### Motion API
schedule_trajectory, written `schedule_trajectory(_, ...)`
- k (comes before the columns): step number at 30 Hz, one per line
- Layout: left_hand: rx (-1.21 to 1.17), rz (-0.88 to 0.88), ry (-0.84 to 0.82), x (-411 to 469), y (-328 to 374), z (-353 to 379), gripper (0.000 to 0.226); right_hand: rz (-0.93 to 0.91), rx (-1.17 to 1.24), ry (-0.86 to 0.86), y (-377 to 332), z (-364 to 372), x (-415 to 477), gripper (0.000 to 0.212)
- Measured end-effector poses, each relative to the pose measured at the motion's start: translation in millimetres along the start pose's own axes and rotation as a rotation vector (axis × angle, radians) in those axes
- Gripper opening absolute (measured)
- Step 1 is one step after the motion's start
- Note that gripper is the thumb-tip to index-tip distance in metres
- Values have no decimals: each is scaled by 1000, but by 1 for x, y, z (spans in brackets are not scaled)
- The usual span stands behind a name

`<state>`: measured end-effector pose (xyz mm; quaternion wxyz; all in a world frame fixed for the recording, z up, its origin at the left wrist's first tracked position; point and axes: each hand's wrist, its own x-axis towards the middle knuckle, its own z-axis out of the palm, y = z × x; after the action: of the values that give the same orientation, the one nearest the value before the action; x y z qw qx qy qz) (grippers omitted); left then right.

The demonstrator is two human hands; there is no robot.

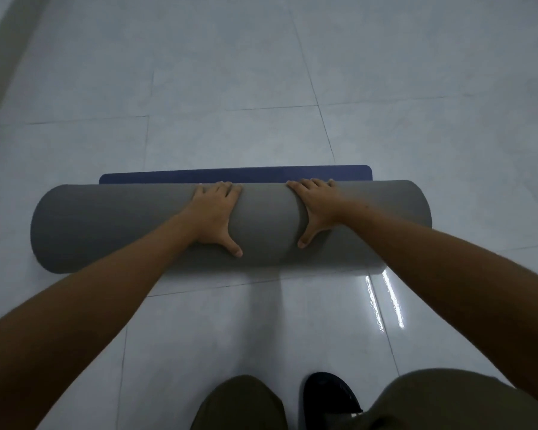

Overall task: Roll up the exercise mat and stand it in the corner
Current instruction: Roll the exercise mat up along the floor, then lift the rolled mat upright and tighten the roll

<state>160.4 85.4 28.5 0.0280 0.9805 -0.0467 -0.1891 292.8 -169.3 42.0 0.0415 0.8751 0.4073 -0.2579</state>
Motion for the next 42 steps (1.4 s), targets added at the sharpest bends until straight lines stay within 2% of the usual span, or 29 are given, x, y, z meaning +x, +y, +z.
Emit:
schedule_trajectory(8, 60, 29, 45, -14, 15, -12, 129, -44, -45, 62, -17, -8, -20, 114)
schedule_trajectory(11, 21, 56, -84, -27, 17, -26, 115, -71, 14, -36, -29, -5, -35, 102)
schedule_trajectory(14, -78, 67, -307, -40, 24, -30, 101, -82, 193, -255, -36, 5, -51, 91)
schedule_trajectory(17, -286, 28, -405, -48, 23, -17, 103, -85, 340, -310, -32, 19, -56, 89)
schedule_trajectory(20, -452, -36, -338, -48, 14, -7, 116, -30, 419, -206, -27, 24, -57, 104)
schedule_trajectory(21, -469, -63, -298, -45, 10, -6, 122, 18, 389, -138, -26, 23, -59, 103)
schedule_trajectory(23, -485, -121, -179, -36, 3, -11, 123, 160, 315, 67, -24, 23, -62, 85)
schedule_trajectory(24, -480, -151, -90, -33, 0, -15, 115, 239, 308, 187, -24, 25, -63, 72)
schedule_trajectory(26, -452, -174, 115, -27, -2, -17, 80, 349, 374, 390, -25, 33, -59, 51)
schedule_trajectory(28, -461, -122, 260, -28, 19, -12, 40, 356, 469, 513, -23, 37, -53, 40)
schedule_trajectory(29, -461, -97, 285, -29, 35, -4, 38, 339, 537, 535, -21, 35, -49, 36)
schedule_trajectory(31, -331, -111, 289, -30, 64, 18, 53, 315, 680, 592, -15, 28, -44, 25)
schedule_trajectory(33, -165, -152, 302, -28, 79, 26, 68, 363, 856, 745, -5, 20, -48, 17)
schedule_trajectory(35, -138, -166, 316, -24, 76, 24, 75, 464, 965, 917, 9, 22, -61, 22)
schedule_trajectory(37, -127, -161, 323, -17, 71, 21, 79, 632, 888, 1008, 30, 33, -83, 46)
schedule_trajectory(40, -93, -163, 324, -12, 73, 24, 79, 888, 716, 966, 68, 60, -120, 87)
schedule_trajectory(42, -111, -164, 348, -12, 75, 25, 79, 933, 842, 887, 87, 77, -140, 103)
